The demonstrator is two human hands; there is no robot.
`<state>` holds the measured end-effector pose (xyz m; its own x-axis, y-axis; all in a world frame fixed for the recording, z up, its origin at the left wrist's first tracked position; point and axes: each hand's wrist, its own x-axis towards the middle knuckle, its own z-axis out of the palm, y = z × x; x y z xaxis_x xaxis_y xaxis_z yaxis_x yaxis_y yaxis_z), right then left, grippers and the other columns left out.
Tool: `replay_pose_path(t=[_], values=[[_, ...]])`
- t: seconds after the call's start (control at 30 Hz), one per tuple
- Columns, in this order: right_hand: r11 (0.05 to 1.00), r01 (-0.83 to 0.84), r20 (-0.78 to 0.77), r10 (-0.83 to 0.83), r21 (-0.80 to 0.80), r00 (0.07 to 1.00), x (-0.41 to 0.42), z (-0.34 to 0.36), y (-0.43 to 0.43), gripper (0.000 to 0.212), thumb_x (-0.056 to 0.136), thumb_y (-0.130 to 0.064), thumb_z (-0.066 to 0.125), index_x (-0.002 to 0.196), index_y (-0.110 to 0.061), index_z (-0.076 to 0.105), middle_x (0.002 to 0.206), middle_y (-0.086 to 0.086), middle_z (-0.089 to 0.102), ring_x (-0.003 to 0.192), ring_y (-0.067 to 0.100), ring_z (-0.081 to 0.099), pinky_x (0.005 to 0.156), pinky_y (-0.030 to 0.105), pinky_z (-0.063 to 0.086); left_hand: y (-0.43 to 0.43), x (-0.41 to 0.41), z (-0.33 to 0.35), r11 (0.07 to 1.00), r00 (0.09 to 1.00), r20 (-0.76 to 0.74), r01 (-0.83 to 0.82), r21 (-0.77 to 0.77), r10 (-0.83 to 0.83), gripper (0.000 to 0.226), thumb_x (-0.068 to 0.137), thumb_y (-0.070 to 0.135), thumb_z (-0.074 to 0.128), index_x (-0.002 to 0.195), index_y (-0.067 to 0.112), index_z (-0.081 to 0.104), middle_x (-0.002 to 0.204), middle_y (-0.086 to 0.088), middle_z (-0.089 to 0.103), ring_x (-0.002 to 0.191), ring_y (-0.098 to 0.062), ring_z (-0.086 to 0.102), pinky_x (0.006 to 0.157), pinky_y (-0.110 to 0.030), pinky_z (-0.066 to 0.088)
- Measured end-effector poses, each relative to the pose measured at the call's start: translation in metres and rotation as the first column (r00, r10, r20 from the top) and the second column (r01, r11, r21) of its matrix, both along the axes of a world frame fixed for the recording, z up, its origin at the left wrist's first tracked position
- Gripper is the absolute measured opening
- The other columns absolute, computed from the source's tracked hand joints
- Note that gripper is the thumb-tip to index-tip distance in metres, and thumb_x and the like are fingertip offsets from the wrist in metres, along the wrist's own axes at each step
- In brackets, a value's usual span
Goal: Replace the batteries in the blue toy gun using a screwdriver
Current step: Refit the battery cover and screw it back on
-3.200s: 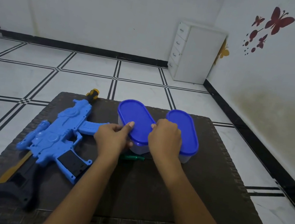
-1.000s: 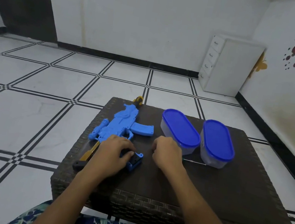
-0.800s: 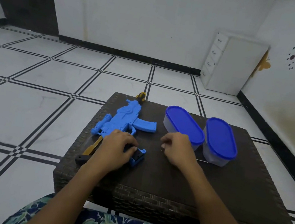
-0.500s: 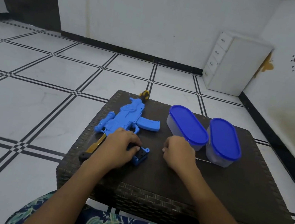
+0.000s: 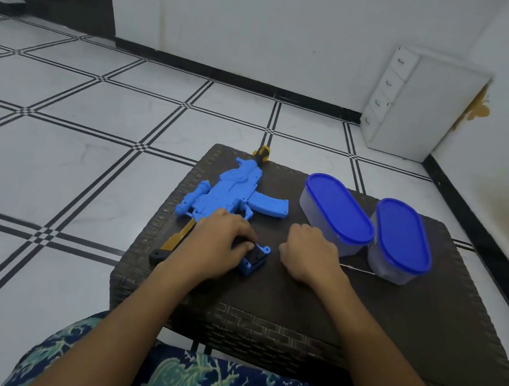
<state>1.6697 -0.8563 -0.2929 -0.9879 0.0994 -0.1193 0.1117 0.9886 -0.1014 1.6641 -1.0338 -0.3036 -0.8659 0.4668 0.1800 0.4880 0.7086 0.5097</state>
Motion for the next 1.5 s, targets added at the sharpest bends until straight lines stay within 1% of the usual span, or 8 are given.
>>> replay_pose_path(t=[0.1,0.17,0.27,0.63,0.8,1.0,1.37,1.5], values=[[0.932,-0.007,-0.089,-0.028,-0.363,0.996,0.004,0.003,0.001,0.018,0.095,-0.027,0.049,0.092,-0.01,0.055,0.091,0.005,0.057,0.083,0.019,0.054,0.077,0.04,0.048,-0.002,-0.002,0.001,1.0,1.0,0.005,0.007,0.006,-0.007,0.02,0.091,0.027,0.06,0.108,0.028,0.07,0.112,0.013,0.065,0.109,-0.015,0.047,0.095,-0.041,0.043],[0.781,-0.027,-0.082,-0.031,-0.624,0.996,0.009,0.009,-0.005,0.02,0.094,-0.022,0.05,0.086,-0.005,0.057,0.084,0.004,0.056,0.075,0.015,0.05,0.073,0.037,0.046,-0.003,-0.003,0.001,1.0,1.0,0.019,0.001,0.027,-0.001,0.019,0.09,0.026,0.061,0.107,0.028,0.07,0.108,0.013,0.066,0.107,-0.014,0.047,0.094,-0.04,0.043],[0.58,0.008,0.028,0.025,-0.814,0.999,0.022,0.012,-0.016,0.014,0.093,-0.018,0.052,0.082,-0.013,0.06,0.083,0.004,0.057,0.072,0.014,0.049,0.063,0.028,0.041,-0.003,-0.003,0.0,0.999,1.0,0.027,-0.001,0.037,0.0,0.017,0.088,0.027,0.062,0.102,0.031,0.07,0.1,0.013,0.066,0.102,-0.014,0.047,0.091,-0.043,0.045],[0.643,-0.111,-0.019,0.147,-0.758,0.989,0.022,0.0,-0.011,0.008,0.092,-0.012,0.057,0.09,-0.007,0.063,0.07,0.005,0.05,0.063,0.014,0.043,0.058,0.027,0.037,-0.006,-0.006,0.002,0.998,0.998,0.066,0.01,0.061,-0.014,0.021,0.089,0.028,0.062,0.107,0.03,0.071,0.103,0.014,0.066,0.103,-0.012,0.043,0.094,-0.04,0.043],[0.673,-0.171,-0.063,0.181,-0.72,0.981,0.021,-0.001,-0.006,0.005,0.09,-0.013,0.06,0.088,-0.012,0.064,0.068,-0.005,0.047,0.06,0.009,0.043,0.059,0.026,0.04,-0.007,-0.009,-0.001,0.997,0.997,0.078,0.018,0.07,-0.024,0.018,0.087,0.028,0.064,0.104,0.03,0.071,0.102,0.013,0.066,0.104,-0.012,0.046,0.093,-0.042,0.045],[0.595,-0.063,0.03,0.146,-0.801,0.989,0.024,-0.001,-0.007,0.008,0.093,-0.015,0.058,0.094,-0.01,0.064,0.083,0.011,0.056,0.067,0.011,0.049,0.059,0.023,0.043,-0.007,-0.01,-0.002,0.996,0.995,0.104,-0.003,0.084,-0.005,0.018,0.086,0.029,0.065,0.103,0.032,0.071,0.107,0.01,0.065,0.108,-0.013,0.045,0.095,-0.042,0.043],[0.639,-0.041,0.04,0.111,-0.768,0.993,0.024,0.0,-0.011,0.01,0.089,-0.013,0.061,0.096,-0.006,0.064,0.079,0.004,0.05,0.064,0.008,0.048,0.053,0.017,0.045,-0.006,-0.012,-0.003,0.996,0.996,0.088,0.001,0.094,-0.009,0.017,0.085,0.028,0.067,0.101,0.03,0.072,0.106,0.012,0.067,0.107,-0.013,0.049,0.094,-0.042,0.045],[0.542,0.119,0.135,-0.011,-0.832,0.991,0.022,0.0,-0.013,0.019,0.083,-0.01,0.07,0.1,-0.008,0.06,0.075,0.004,0.05,0.064,0.012,0.049,0.053,0.023,0.046,-0.006,-0.011,-0.003,0.995,0.997,0.082,-0.007,0.097,-0.001,0.018,0.085,0.027,0.068,0.103,0.028,0.072,0.108,0.01,0.067,0.108,-0.013,0.048,0.095,-0.04,0.044]])
